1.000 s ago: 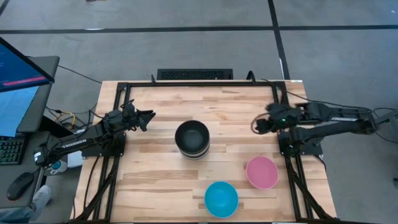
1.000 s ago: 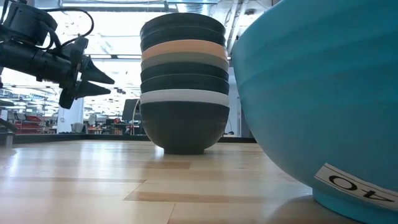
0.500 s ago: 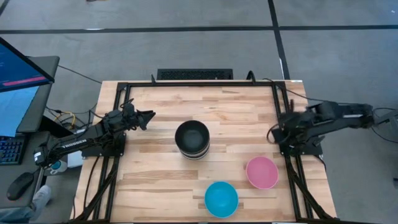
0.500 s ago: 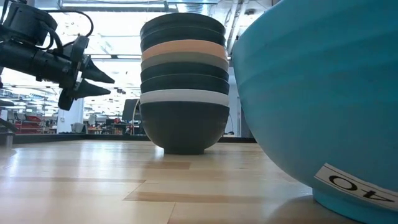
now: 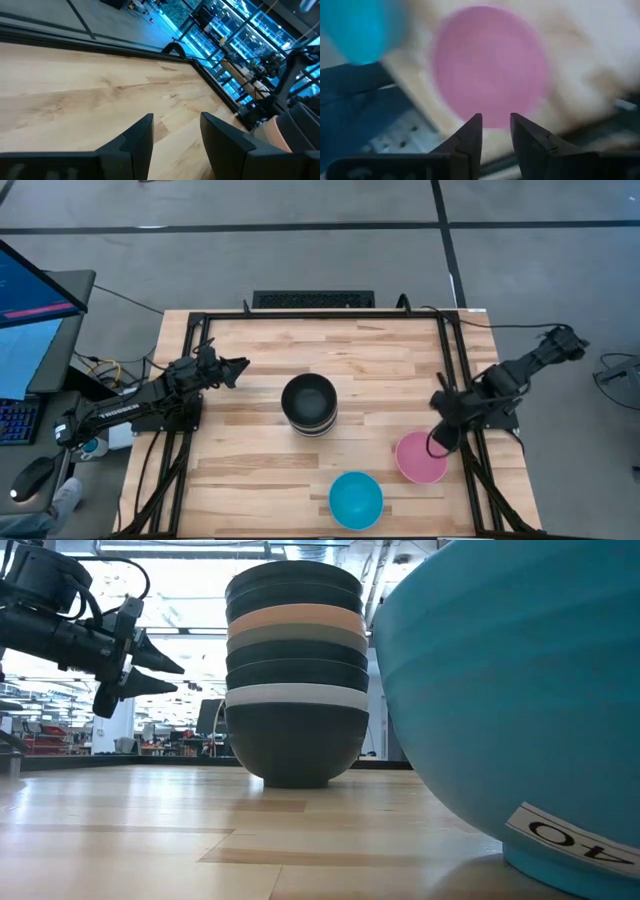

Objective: Nest bowls inside each other
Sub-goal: Stack the pink bowl on top of the black bowl

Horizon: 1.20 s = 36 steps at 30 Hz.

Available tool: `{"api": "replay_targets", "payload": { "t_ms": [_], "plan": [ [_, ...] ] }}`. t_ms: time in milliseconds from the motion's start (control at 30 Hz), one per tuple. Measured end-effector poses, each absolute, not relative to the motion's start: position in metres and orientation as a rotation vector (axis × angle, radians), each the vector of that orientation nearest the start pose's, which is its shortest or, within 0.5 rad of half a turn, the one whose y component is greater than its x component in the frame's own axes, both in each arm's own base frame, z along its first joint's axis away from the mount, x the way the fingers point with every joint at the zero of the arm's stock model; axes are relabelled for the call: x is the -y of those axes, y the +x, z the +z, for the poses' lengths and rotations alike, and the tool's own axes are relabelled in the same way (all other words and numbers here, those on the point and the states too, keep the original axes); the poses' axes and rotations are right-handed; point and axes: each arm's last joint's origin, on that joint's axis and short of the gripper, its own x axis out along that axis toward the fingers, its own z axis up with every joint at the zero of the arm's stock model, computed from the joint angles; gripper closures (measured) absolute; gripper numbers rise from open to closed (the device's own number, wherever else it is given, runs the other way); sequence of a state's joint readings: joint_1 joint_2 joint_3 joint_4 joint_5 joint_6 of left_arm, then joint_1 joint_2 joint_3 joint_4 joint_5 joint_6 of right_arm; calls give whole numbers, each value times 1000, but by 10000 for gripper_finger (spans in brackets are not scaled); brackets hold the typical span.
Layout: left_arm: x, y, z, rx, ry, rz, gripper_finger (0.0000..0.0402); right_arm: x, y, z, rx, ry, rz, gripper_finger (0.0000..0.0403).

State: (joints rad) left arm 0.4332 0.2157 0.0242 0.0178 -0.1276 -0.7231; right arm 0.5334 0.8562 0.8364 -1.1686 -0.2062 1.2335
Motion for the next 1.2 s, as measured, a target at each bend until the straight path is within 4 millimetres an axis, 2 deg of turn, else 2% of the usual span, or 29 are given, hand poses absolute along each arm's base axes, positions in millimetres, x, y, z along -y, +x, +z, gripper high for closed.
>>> {"api": "replay_targets", "payload": {
  "t_ms": [133,367,500,700,800,967,1200],
  "plan": [
    [-50,97,156,50,-723,630,249,-81,115,269,-1376,834,-89,277],
    [-50,97,156,66,-745,648,249,-77,107,254,-1584,706,-328,262],
    [-50,97,156,73,-766,648,249,-80,115,253,-1527,707,-305,234],
    [-50,97,156,72,-767,649,249,-79,118,254,-1425,697,-359,187],
    [-50,97,156,71,-767,649,249,-79,120,247,-1405,690,-397,175],
    [-50,97,156,71,-767,649,249,-82,124,220,-1417,713,-411,175],
    [-50,97,155,65,-768,644,249,-81,122,211,-1425,719,-436,188]
  ]
}}
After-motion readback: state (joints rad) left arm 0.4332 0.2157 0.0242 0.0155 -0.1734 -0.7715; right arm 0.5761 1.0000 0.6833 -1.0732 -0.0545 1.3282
